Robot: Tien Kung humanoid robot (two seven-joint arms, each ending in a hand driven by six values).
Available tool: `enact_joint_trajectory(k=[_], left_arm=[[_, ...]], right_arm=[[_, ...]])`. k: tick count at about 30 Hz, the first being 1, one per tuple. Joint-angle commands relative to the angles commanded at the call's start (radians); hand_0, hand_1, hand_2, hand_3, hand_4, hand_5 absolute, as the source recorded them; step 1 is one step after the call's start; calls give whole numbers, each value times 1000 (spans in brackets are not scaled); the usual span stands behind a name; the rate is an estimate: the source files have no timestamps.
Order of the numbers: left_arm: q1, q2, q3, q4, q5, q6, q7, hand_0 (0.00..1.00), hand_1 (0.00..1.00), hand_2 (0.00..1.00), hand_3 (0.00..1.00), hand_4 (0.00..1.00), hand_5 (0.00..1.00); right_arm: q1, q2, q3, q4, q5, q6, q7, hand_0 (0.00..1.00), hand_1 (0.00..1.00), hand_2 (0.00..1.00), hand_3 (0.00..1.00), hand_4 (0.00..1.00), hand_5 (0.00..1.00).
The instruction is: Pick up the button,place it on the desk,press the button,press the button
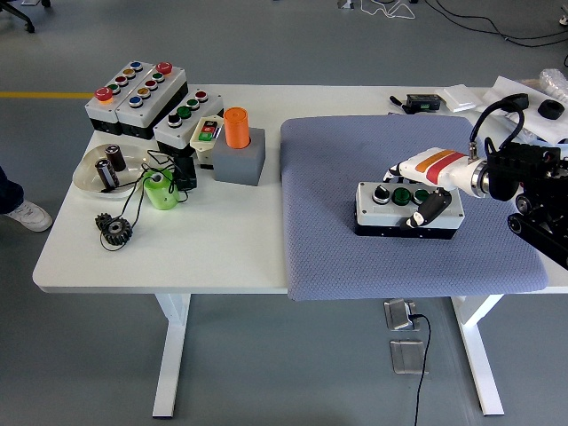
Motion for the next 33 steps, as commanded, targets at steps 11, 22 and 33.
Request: enact_joint_trajectory(k=[11,22,33], left_arm=[[-7,-2,-14,2,4,2,0,719,803,832,689,437,964],[-13,-4,-12,4,1,8,-4,719,800,829,688,435,963],[-15,-1,-11,1,5,9,-2,719,798,829,686,434,962]], right_arm=[[-3,-10,-39,9,66,-26,3,834,750,857,965,769,180],[-26,-56,-108,50,213,-96,-5,874,808,949,998,781,182],[-40,-83,-115,80,281,-146,-13,895,833,961,998,778,203]])
